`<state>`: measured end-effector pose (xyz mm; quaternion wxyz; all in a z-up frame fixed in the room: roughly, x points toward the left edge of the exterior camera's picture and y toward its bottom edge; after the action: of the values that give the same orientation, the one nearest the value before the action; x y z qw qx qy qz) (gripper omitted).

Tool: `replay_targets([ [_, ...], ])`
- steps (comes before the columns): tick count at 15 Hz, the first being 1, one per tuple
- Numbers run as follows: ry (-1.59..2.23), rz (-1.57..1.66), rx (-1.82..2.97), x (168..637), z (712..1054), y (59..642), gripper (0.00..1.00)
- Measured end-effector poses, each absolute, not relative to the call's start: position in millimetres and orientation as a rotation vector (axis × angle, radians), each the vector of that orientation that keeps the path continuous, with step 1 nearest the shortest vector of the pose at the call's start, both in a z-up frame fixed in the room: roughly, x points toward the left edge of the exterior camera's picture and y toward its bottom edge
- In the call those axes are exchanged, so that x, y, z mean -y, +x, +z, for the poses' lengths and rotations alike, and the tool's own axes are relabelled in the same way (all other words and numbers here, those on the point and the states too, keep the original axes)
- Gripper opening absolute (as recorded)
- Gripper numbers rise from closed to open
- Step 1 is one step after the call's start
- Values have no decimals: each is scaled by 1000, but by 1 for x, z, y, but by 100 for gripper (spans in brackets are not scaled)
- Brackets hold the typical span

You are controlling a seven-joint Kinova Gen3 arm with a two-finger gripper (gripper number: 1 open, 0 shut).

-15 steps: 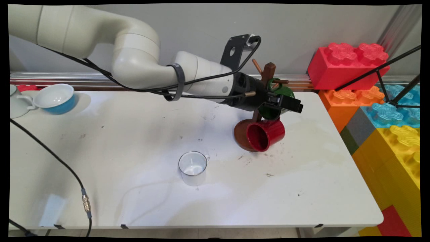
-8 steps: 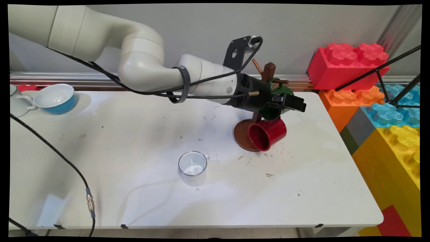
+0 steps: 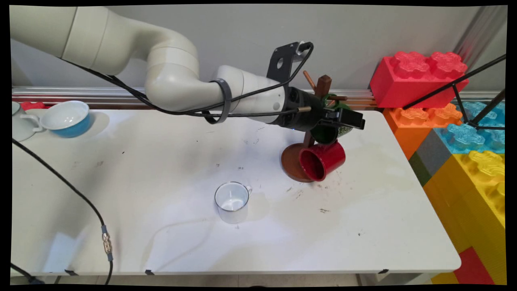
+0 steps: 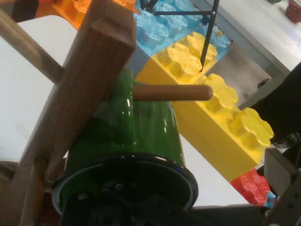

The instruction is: Pick up the green mug from the rack

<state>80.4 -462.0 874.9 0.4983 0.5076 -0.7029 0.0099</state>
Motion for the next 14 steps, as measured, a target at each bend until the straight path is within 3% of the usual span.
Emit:
replay_targets([
  [8,1255,24,1672,465,873,80,100],
  [9,1258,24,1667,465,873,80,0],
  [14,1269,15,1657,464,872,81,0],
])
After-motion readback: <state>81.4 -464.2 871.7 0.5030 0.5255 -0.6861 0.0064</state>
